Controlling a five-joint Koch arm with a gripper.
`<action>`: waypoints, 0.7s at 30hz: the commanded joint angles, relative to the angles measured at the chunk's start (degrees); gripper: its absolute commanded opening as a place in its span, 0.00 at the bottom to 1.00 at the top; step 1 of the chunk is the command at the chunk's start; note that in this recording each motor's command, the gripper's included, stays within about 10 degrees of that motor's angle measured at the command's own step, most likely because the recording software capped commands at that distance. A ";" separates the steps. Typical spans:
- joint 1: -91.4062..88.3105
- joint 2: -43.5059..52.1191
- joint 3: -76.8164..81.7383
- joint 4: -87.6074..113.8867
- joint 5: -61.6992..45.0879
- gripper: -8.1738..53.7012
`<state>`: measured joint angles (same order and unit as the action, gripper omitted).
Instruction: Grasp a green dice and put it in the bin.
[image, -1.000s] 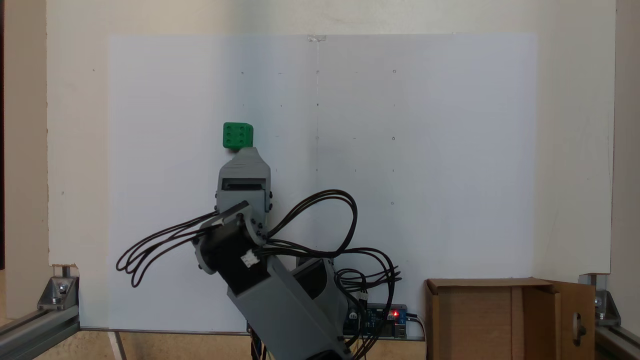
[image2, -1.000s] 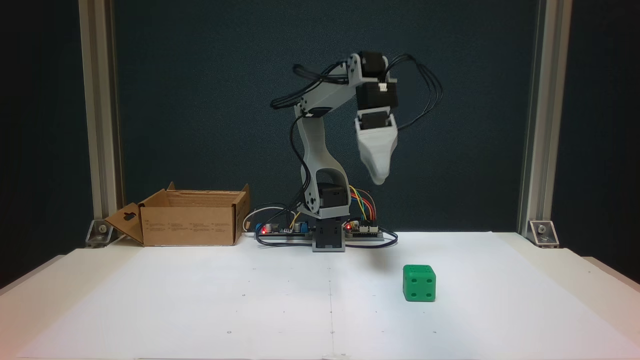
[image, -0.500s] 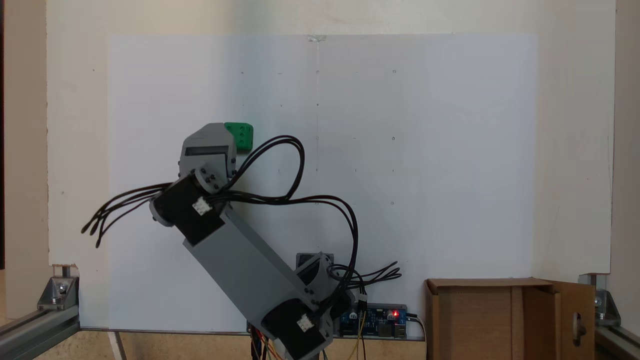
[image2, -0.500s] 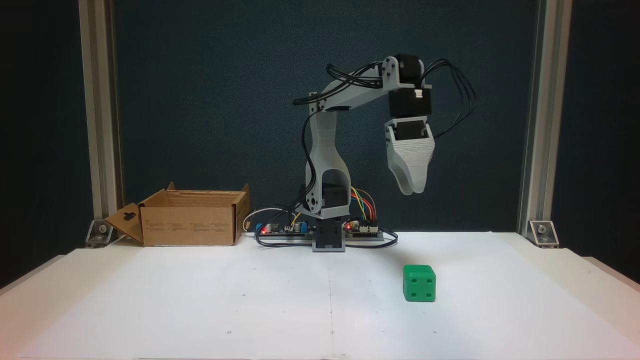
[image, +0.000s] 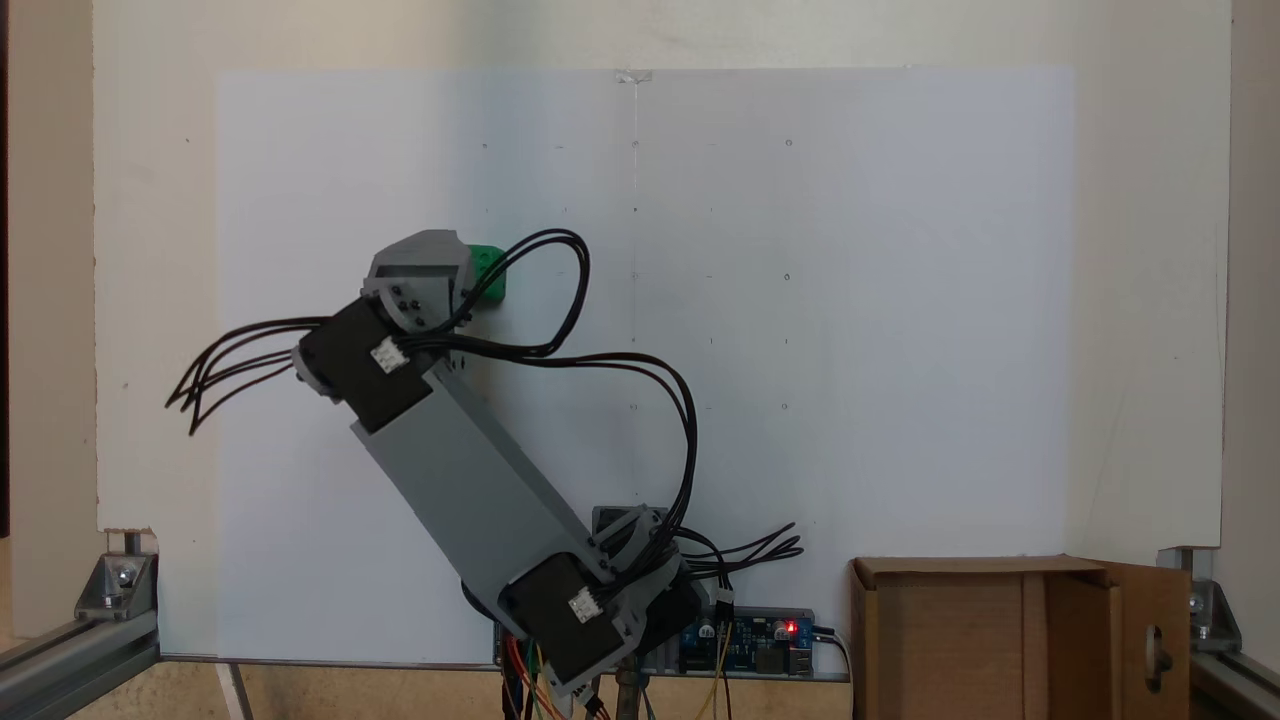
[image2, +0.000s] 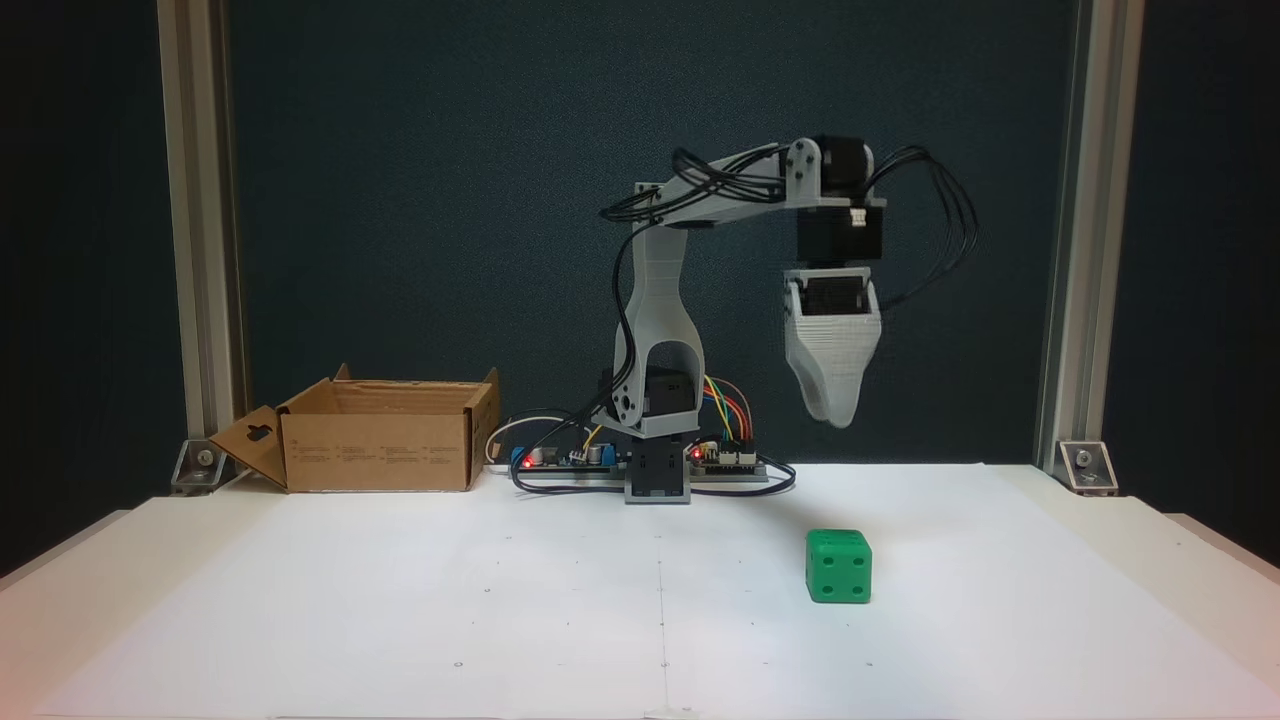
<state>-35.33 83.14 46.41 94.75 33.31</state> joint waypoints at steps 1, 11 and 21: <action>-0.53 0.53 -3.16 -0.35 4.13 0.77; 0.18 -5.54 -3.16 -2.55 4.22 0.80; 0.88 -6.86 -3.16 -5.27 4.22 0.81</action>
<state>-33.84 75.32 46.32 90.00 33.31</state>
